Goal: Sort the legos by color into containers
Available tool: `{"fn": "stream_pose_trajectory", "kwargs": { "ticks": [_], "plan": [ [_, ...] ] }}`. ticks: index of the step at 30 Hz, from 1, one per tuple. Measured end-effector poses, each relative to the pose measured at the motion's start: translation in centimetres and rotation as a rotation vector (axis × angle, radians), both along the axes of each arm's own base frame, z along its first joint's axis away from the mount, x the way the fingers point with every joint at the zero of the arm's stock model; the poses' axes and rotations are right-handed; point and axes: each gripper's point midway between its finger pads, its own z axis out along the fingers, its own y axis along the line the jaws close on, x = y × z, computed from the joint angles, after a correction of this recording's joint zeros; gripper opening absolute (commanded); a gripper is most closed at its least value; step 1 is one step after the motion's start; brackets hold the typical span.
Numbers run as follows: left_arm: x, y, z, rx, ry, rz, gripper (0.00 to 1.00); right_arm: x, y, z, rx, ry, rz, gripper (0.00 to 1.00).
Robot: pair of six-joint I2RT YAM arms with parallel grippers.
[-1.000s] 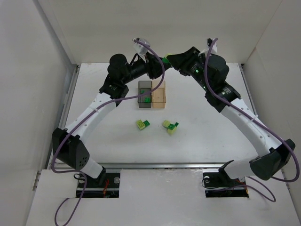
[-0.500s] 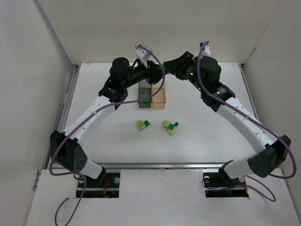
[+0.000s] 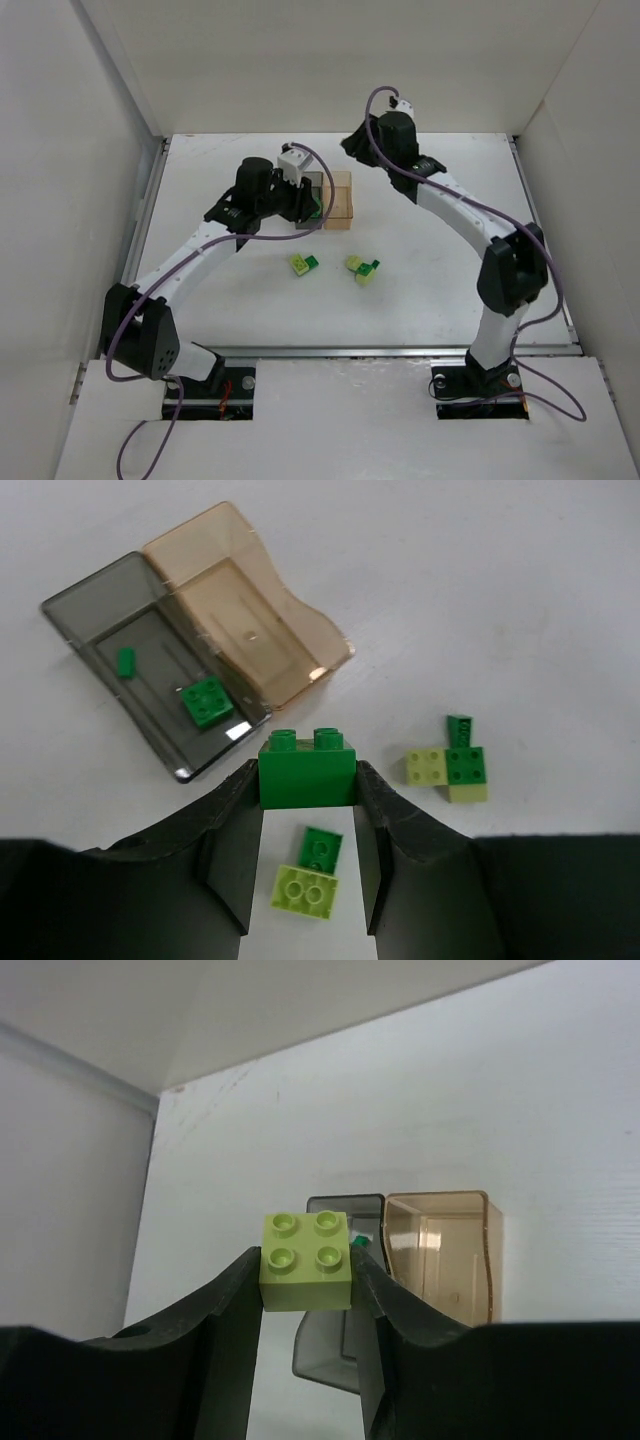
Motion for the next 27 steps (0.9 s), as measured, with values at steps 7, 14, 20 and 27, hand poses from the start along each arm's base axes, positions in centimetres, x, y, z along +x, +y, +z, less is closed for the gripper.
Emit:
{"fn": "stream_pose_trajectory", "kwargs": {
  "ticks": [7, 14, 20, 27],
  "plan": [
    [4.6, 4.4, -3.5, 0.092, 0.017, 0.138, 0.00, 2.7, 3.2, -10.0, -0.119, 0.205, 0.116, 0.09],
    [7.1, 4.9, -8.4, 0.173, 0.090, 0.148, 0.00, 1.1, 3.0, -15.1, -0.179, 0.343, 0.163, 0.49],
    [8.7, 4.4, -8.3, 0.170, 0.063, 0.142, 0.00, 0.5, 3.6, -15.0, -0.183, 0.341, 0.226, 0.75],
    [10.9, 3.3, -8.4, 0.176, 0.034, 0.128, 0.06, -0.3, 3.3, -13.0, -0.211, 0.311, 0.258, 0.85]
  ]
}}
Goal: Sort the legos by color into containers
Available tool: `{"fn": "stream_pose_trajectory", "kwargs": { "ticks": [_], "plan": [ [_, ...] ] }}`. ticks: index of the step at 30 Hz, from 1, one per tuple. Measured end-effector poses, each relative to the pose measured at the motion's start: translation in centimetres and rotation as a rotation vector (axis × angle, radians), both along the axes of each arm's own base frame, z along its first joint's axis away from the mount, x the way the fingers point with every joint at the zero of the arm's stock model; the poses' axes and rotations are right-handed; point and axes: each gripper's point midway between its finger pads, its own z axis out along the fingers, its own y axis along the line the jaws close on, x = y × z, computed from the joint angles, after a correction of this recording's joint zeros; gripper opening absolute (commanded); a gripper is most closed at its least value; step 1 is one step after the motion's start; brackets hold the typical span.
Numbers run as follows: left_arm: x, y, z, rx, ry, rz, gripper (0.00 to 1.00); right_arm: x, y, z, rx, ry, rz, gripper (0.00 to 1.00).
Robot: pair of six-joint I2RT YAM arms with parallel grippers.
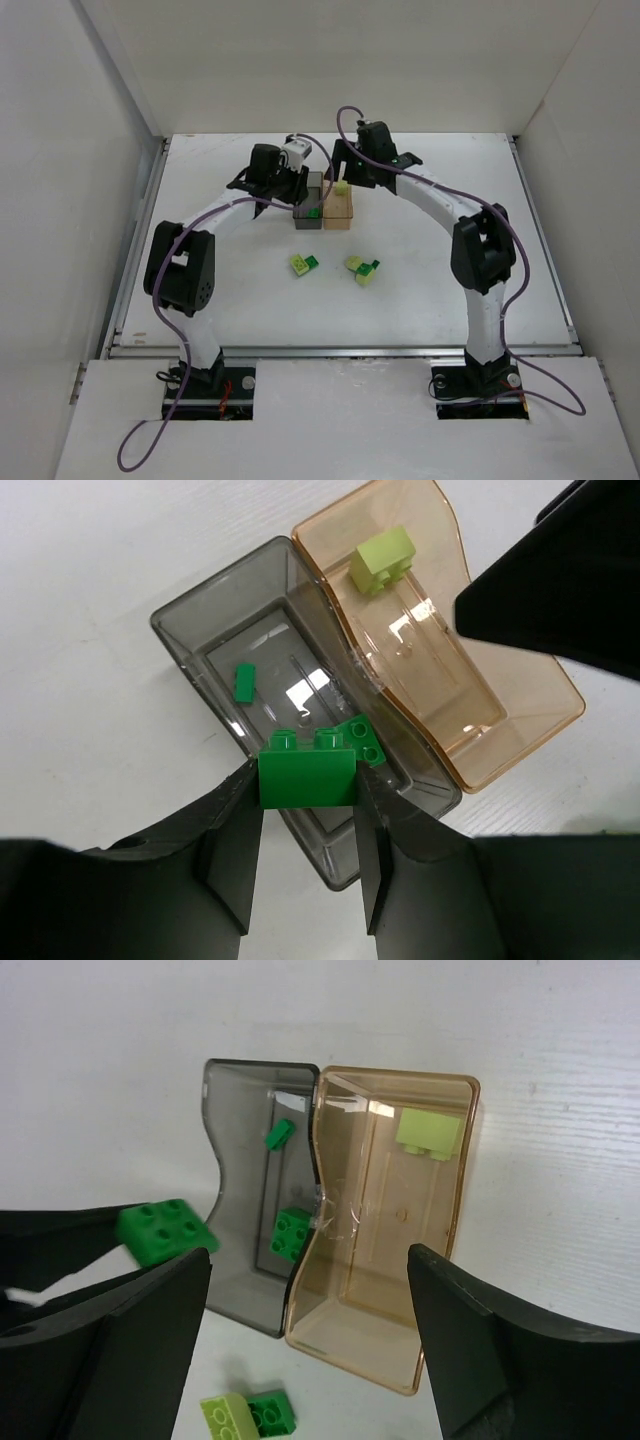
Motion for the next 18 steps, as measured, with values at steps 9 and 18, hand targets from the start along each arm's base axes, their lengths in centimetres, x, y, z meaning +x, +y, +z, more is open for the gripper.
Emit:
{"fn": "stream_pose_trajectory", "kwargs": {
  "ticks": [9, 18],
  "plan": [
    [-0.4, -1.5, -0.9, 0.025, 0.021, -0.031, 0.89, -0.7, -1.2, 7.0, 0.027, -0.129, 0.009, 0.85],
    [-1.5, -1.2, 3.7, 0.059, -0.070, -0.114, 0.82, -2.3, -3.5, 9.3, -0.015, -0.191, 0.014, 0.85]
  ]
}}
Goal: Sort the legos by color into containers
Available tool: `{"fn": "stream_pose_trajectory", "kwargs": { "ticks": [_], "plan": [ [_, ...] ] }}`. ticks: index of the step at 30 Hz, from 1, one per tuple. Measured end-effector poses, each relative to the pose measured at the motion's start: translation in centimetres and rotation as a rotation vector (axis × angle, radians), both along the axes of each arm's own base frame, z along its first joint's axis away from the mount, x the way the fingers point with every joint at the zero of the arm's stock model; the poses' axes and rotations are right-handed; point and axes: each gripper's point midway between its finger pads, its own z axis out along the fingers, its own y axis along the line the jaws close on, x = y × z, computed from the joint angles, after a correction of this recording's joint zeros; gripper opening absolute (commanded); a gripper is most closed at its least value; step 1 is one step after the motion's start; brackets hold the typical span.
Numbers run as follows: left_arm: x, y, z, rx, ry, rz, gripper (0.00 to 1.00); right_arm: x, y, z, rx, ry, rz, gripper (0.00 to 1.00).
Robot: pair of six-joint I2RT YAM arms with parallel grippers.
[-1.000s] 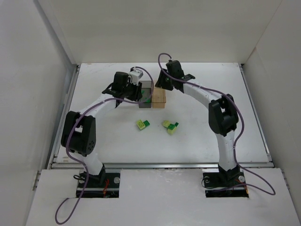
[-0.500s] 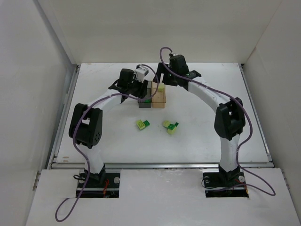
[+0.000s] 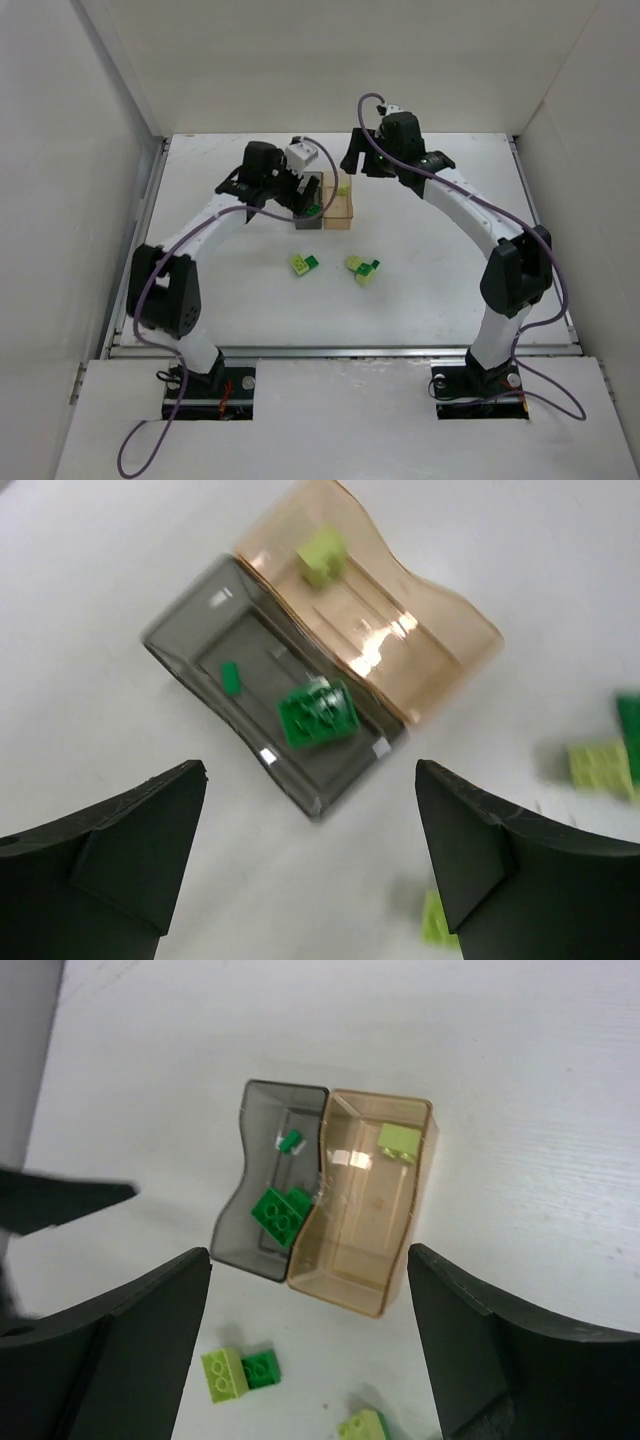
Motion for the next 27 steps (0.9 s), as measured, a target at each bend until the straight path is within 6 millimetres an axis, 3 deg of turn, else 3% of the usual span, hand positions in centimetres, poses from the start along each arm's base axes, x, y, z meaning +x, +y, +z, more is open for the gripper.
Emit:
{"fn": "stream_pose_trajectory", "kwargs": {
  "ticks": [4, 8, 10, 16, 20, 23, 24, 25, 27],
  "plan": [
    [-7.3, 1.4, 0.4, 0.123, -0.045, -0.206, 0.79, -1.6, -1.5, -0.6, -0.040, 0.005, -0.009, 0.85],
    [-13.6, 1.5, -2.4, 0.216, -0.002, -0.388, 0.85, -3.1, -2.5, -1.2, -0.070, 0.021, -0.013, 0.85],
    [-15.4, 1.5, -4.8, 0.251, 0.065, -0.435, 0.87, -3.5, -2.7, -1.4, -0.078, 0.026, -0.015, 0.85],
    [-15.6, 2.4, -10.4, 0.330, 0.224, -0.408, 0.87, -5.0, -1.7, -2.7, -0.107, 0.047, 0.010, 0.85],
    [-15.4, 2.9, -13.1, 0.364, 0.297, -0.387, 0.85, -6.2, -0.9, -3.5, -0.123, 0.061, 0.032, 0.85],
    [-15.2, 2.7, -14.1, 0.367, 0.329, -0.385, 0.78, -7.0, -0.8, -3.6, -0.130, 0.063, 0.038, 0.85],
    [-15.1, 2.7, -14.2, 0.366, 0.334, -0.382, 0.73, -7.1, -0.9, -3.6, -0.132, 0.061, 0.035, 0.85],
    [-15.0, 2.6, -14.3, 0.364, 0.336, -0.379, 0.60, -7.3, -1.1, -3.5, -0.136, 0.059, 0.029, 0.85],
    [-15.0, 2.4, -14.2, 0.357, 0.338, -0.376, 0.53, -7.4, -1.4, -3.3, -0.138, 0.051, 0.021, 0.85]
  ]
}}
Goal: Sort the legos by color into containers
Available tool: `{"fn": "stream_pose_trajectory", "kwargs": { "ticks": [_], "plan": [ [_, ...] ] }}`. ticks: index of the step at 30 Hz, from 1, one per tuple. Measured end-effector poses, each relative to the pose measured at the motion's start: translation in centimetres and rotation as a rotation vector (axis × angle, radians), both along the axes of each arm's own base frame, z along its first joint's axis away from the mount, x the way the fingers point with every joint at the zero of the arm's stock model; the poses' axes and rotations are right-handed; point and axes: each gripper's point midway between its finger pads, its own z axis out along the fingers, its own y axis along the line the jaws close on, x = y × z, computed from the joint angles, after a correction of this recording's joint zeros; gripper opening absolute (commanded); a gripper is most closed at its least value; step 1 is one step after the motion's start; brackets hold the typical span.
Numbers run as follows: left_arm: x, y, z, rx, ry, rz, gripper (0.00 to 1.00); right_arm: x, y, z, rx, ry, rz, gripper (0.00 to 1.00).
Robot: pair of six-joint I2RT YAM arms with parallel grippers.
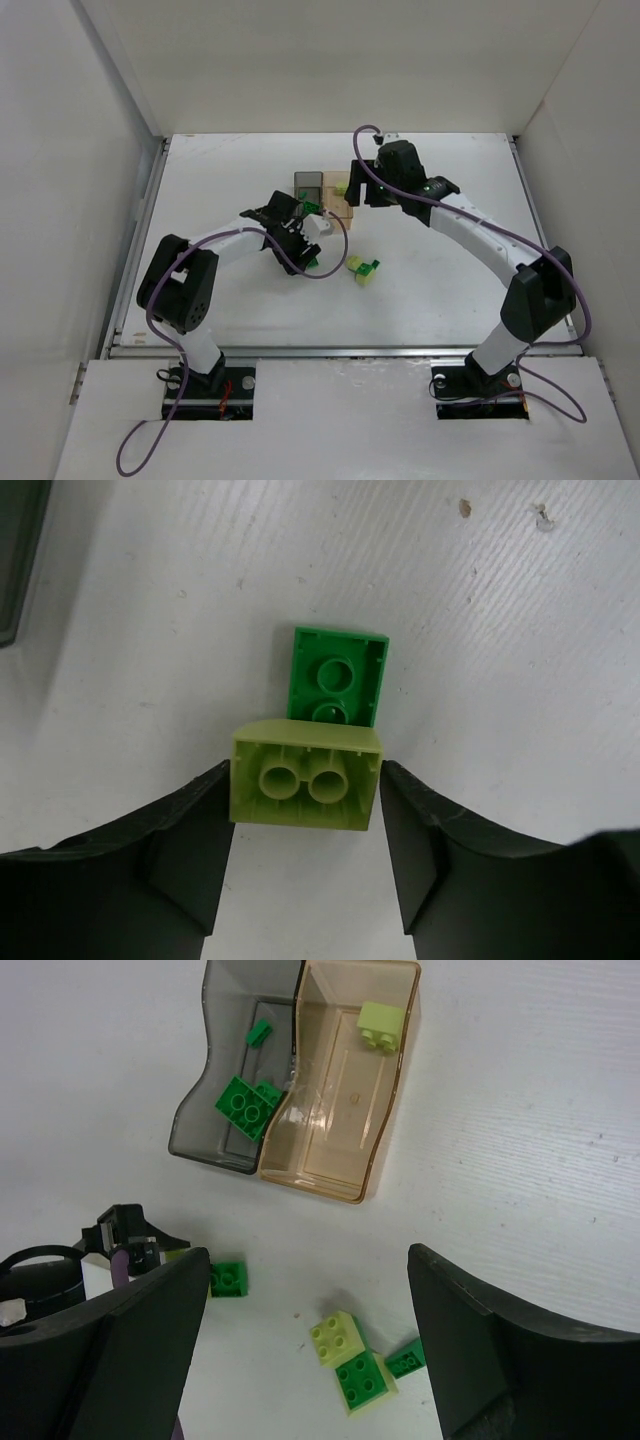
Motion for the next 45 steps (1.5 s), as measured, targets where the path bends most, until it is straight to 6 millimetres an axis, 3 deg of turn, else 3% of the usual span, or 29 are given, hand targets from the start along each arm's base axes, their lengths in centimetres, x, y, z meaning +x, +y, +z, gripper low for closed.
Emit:
{"fn": "stream_pose_trajectory", "kwargs": {
  "ticks": [8, 10, 11, 14, 15, 17, 25, 28, 32, 38, 40, 45],
  "plan": [
    [0.4, -1.0, 0.9, -0.043, -0.002, -0.004, 0.61, 0.0, -0.3, 0.4, -0.003, -0.011, -0.012, 0.85],
    [0.4, -1.1, 1.1, -0.051, 0.001, -0.006, 0.54, 0.0, -0.4, 0.4, -0.004, -0.012, -0.014, 0.85],
    [0.4, -1.2, 1.1, -0.054, 0.002, -0.006, 0.42, 0.0, -0.4, 0.4, -0.005, -0.012, -0.015, 0.85],
    [0.3, -1.3, 1.2, -0.058, 0.005, -0.013, 0.24, 0.0, -0.4, 0.4, -0.005, -0.012, -0.015, 0.85],
    [0.3, -1.3, 1.2, -0.059, 0.007, -0.013, 0.11, 0.0, -0.4, 0.4, -0.005, -0.012, -0.015, 0.85],
    [0.2, -1.2, 1.1, -0.056, 0.011, -0.016, 0.01, 0.0, -0.4, 0.4, -0.005, -0.013, -0.016, 0.85],
    [0.0, -1.6, 2.2, -0.071, 0.029, -0.027, 0.00, 0.1, -0.7, 0.4, -0.002, -0.004, -0.016, 0.85],
    [0.8, -2.6, 4.6, -0.128, -0.018, -0.047, 0.00, 0.1, -1.7, 0.7, 0.018, 0.013, -0.012, 0.85],
    [1.7, -3.7, 10.4, -0.234, -0.187, -0.093, 0.00, -0.2, -2.7, 2.0, 0.033, 0.002, 0.046, 0.85],
    [2.9, -5.3, 18.7, -0.379, -0.432, -0.167, 0.00, -3.6, 1.8, 4.7, 0.149, -0.020, 0.353, 0.83],
    [3.2, -5.7, 19.7, -0.400, -0.468, -0.181, 0.00, -4.9, 3.3, 5.4, 0.206, -0.018, 0.451, 0.80],
    [3.2, -5.9, 19.9, -0.410, -0.473, -0.188, 0.00, -6.5, 5.3, 6.7, 0.283, -0.036, 0.582, 0.72]
  ]
}}
